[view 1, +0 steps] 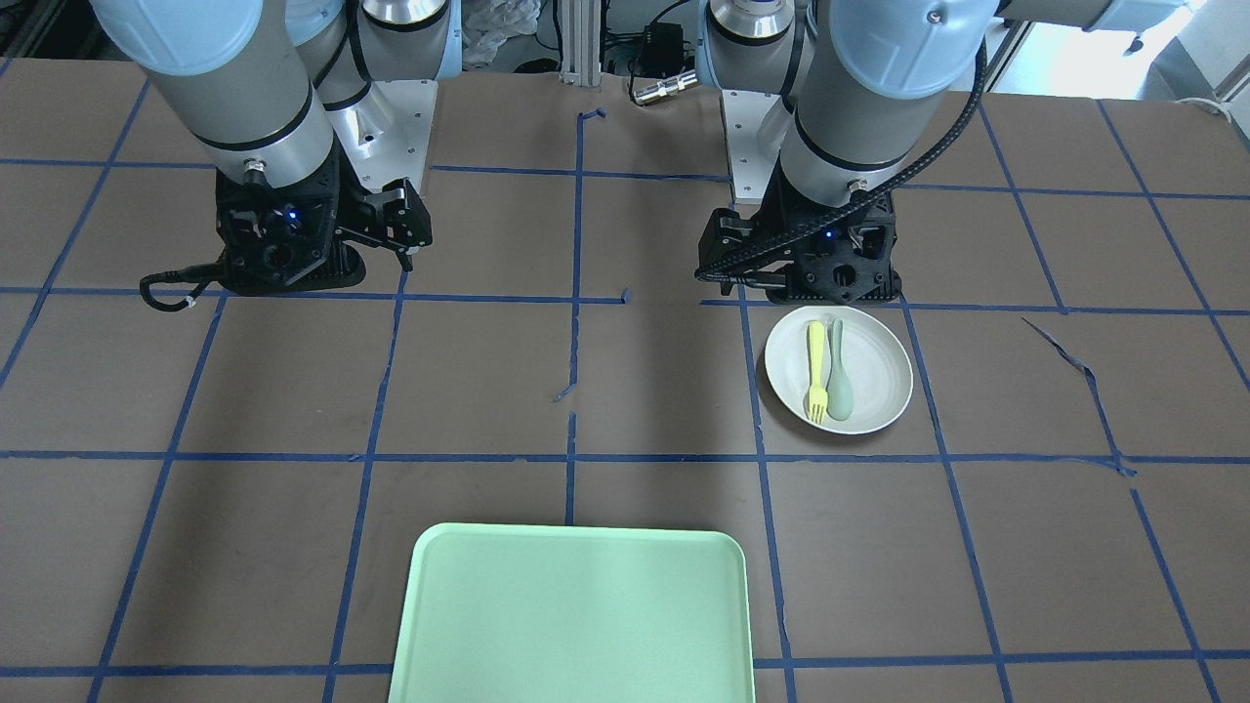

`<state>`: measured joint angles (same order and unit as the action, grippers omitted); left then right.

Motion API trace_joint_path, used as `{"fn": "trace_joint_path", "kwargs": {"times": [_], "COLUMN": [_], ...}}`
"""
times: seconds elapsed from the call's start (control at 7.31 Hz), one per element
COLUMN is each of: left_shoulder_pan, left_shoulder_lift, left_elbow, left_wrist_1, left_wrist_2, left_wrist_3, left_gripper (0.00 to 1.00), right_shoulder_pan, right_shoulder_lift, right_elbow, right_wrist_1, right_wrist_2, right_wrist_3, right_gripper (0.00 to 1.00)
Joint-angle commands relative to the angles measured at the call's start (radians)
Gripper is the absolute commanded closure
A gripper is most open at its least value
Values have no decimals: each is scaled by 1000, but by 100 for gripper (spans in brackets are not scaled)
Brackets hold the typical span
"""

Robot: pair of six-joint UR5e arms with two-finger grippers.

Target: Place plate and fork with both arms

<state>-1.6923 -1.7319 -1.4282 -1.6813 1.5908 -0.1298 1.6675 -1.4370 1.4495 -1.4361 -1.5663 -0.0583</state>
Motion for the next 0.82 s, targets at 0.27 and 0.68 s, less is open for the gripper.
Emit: {"fn": "trace_joint_path", "kwargs": {"times": [0.27, 0.68], "left_shoulder_pan": [3, -1], "left_shoulder_lift": [-11, 20], "left_elbow": [-12, -20], "left_wrist_1": [22, 17], "left_wrist_2": [1, 8], "left_wrist_3": [1, 1], "left_gripper": [0, 0], "right_shoulder_pan": [3, 9], "right_shoulder_lift": [4, 9], "right_elbow": [2, 3], "right_wrist_1": [0, -6], "right_wrist_2": [0, 0], "right_wrist_3": [0, 0], "right_gripper": [0, 0]}}
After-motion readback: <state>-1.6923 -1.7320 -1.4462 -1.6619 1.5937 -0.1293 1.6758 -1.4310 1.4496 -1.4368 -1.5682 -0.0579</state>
